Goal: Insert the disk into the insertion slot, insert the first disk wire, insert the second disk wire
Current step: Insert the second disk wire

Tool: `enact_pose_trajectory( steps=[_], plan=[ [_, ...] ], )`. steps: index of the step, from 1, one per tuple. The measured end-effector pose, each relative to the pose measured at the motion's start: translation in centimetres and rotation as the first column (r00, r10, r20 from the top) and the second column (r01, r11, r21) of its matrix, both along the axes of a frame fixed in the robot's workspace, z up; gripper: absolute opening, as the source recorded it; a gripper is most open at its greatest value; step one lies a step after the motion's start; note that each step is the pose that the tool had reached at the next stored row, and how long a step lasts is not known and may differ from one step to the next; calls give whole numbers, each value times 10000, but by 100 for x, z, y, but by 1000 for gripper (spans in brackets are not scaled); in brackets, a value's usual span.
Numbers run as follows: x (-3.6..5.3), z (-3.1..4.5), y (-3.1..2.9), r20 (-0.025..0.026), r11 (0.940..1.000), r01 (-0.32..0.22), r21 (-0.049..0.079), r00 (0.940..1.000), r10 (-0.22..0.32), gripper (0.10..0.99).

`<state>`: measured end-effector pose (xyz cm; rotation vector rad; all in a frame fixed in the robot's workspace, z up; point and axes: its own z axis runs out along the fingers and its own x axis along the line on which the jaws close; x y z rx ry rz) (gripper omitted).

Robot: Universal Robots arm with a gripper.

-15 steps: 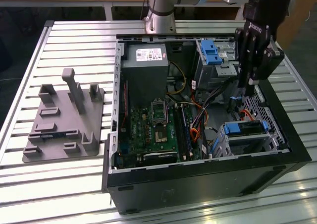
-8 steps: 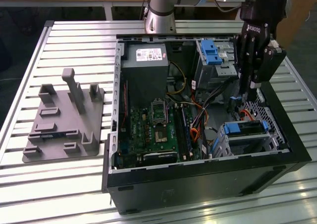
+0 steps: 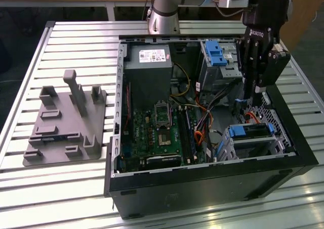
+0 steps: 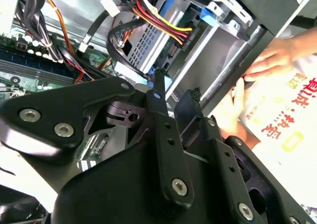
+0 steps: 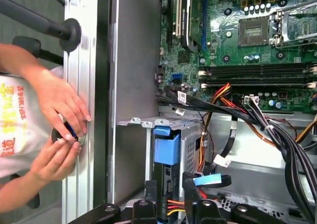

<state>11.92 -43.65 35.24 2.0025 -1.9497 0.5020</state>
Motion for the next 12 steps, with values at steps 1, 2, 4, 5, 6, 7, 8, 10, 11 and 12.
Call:
enact_pose_trajectory(
  steps=[1,2,4,5,6,7,8,10,11,12],
  plan=[
    [-7,-12,10,22,10000,-27,-5,10000,27,357],
    [-16,-18,18,33,10000,-44,-20,10000,44,357],
    [-40,-27,33,46,9999,-66,-77,10000,66,357],
    [-56,-31,42,53,9999,-72,-106,10000,72,357],
    [-72,-36,50,60,9999,-77,-135,10000,78,357],
    [-86,-41,58,67,9998,-84,-167,9999,86,357],
    [-99,-46,66,78,9998,-91,-192,9999,93,357],
    [-122,-62,84,120,9997,-105,-229,9999,108,357],
    [-129,-65,101,161,9997,-108,-239,9998,112,357],
    [-133,-64,129,198,9996,-107,-246,9997,112,357]
  ],
)
